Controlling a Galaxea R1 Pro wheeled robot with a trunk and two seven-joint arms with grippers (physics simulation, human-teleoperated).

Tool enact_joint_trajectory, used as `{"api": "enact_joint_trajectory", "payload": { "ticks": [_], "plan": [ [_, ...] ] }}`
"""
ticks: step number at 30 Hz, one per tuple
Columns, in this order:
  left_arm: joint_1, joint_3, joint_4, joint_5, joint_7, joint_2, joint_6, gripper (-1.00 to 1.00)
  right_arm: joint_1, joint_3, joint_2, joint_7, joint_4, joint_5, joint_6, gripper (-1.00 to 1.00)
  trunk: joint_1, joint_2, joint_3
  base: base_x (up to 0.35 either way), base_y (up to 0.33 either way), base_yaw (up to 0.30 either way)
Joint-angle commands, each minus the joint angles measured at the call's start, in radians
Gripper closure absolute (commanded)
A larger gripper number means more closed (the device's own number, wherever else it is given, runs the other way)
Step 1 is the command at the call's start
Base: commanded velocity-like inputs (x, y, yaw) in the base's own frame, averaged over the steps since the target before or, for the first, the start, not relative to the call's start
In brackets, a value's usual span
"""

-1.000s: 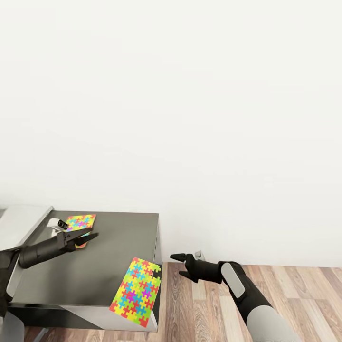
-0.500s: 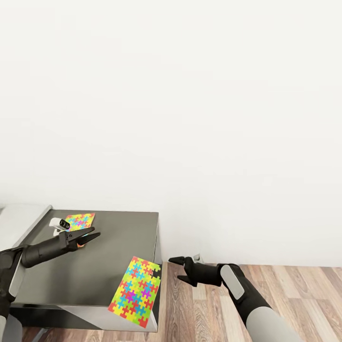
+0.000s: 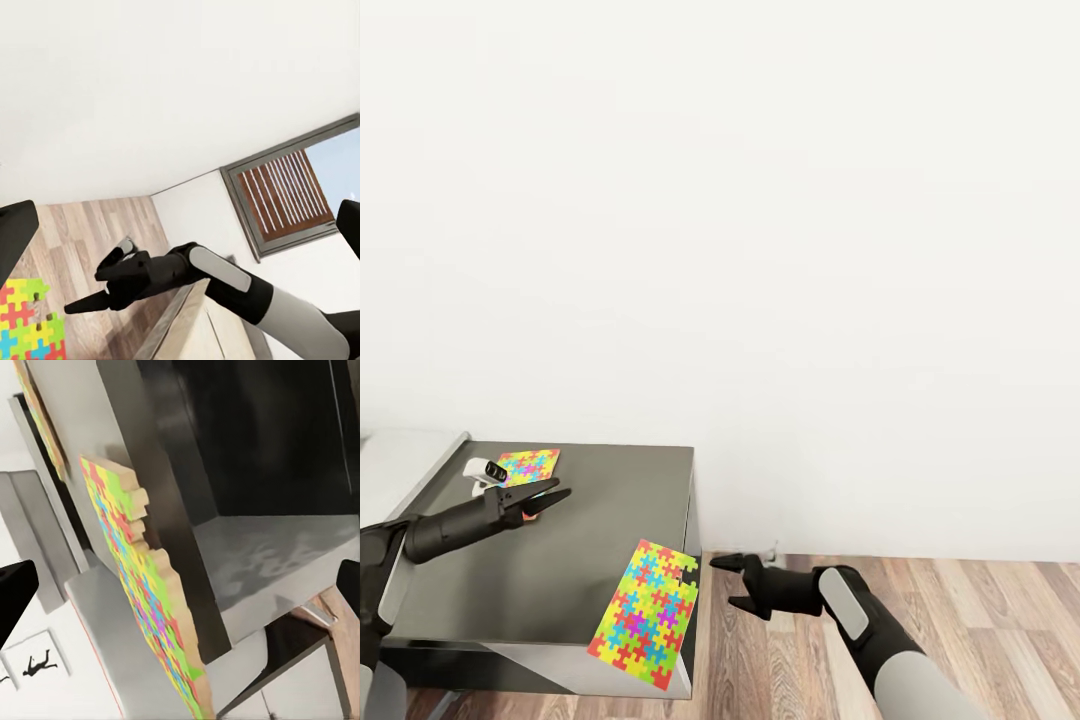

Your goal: Put all the toys in the child's room - the three board games (two on the bed and one on the table), the two jigsaw puzzles on the table, and the tennis ball on the table - inside the toy box on the table in the child's room.

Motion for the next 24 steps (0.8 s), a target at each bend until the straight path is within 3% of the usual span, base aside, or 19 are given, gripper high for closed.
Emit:
{"api": "enact_joint_trajectory", "payload": {
  "ticks": [1,10,24],
  "plan": [
    [0.0,0.0,-0.004,-0.001,-0.004,0.0,0.011,-1.0,-0.001,0.012,0.003,0.004,0.004,0.003,0.002,-1.0,0.0,-0.001,-0.001,0.0,0.0,0.0],
    [0.001,0.0,-0.01,-0.001,-0.004,-0.001,0.011,-1.0,-0.001,0.113,0.009,0.003,0.011,0.0,-0.001,-1.0,0.0,-0.001,-0.001,-0.007,0.002,0.0],
    [0.001,0.001,-0.011,-0.001,-0.004,0.0,0.011,-1.0,0.0,0.135,0.01,0.004,0.012,-0.001,-0.002,-1.0,0.0,-0.001,-0.001,-0.081,0.048,0.0]
  ]
}}
